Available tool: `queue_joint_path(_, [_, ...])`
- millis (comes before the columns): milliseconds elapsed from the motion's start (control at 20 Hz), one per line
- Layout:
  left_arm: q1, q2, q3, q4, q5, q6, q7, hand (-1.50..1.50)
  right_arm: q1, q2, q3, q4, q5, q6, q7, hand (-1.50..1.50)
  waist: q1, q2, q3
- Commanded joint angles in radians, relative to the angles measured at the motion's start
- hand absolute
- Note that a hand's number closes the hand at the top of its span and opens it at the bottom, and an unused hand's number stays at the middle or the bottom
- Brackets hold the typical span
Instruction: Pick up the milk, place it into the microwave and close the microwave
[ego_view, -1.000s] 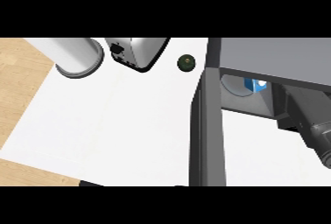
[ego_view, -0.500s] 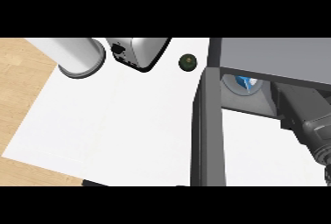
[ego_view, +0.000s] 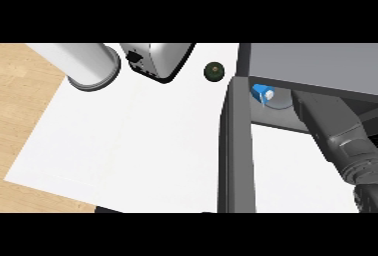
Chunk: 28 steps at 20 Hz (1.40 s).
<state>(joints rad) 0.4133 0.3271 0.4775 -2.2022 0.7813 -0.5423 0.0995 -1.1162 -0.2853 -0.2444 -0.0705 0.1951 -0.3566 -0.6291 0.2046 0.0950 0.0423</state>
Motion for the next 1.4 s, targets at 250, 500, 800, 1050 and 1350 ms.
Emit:
queue_joint_path(250, [-0.023, -0.014, -0.051, 0.021, -0.029, -0.006, 0.011, -1.5, -0.118, 0.074, 0.006, -0.02, 0.005, -0.057, 0.044, -1.5, -0.005, -0.025, -0.039])
queue_joint_path(500, [-0.002, -0.018, -0.069, 0.032, -0.046, -0.016, 0.03, -1.5, -0.096, 0.051, -0.027, -0.023, -0.021, -0.106, 0.019, -1.5, -0.036, -0.034, -0.038])
queue_joint_path(800, [0.007, -0.063, -0.107, 0.073, -0.118, -0.051, 0.0, -1.5, -0.1, 0.029, -0.007, 0.002, 0.003, -0.064, 0.033, -1.5, -0.065, -0.044, -0.041])
queue_joint_path(1050, [0.034, -0.131, -0.17, 0.066, -0.174, -0.099, -0.039, -1.5, -0.035, 0.009, -0.015, 0.002, -0.009, 0.058, -0.019, -1.5, -0.112, -0.061, -0.04])
queue_joint_path(1350, [0.028, -0.168, -0.27, 0.108, -0.234, -0.184, -0.065, -1.5, 0.035, 0.025, -0.066, -0.022, -0.07, 0.306, -0.099, -1.5, -0.148, -0.069, -0.04])
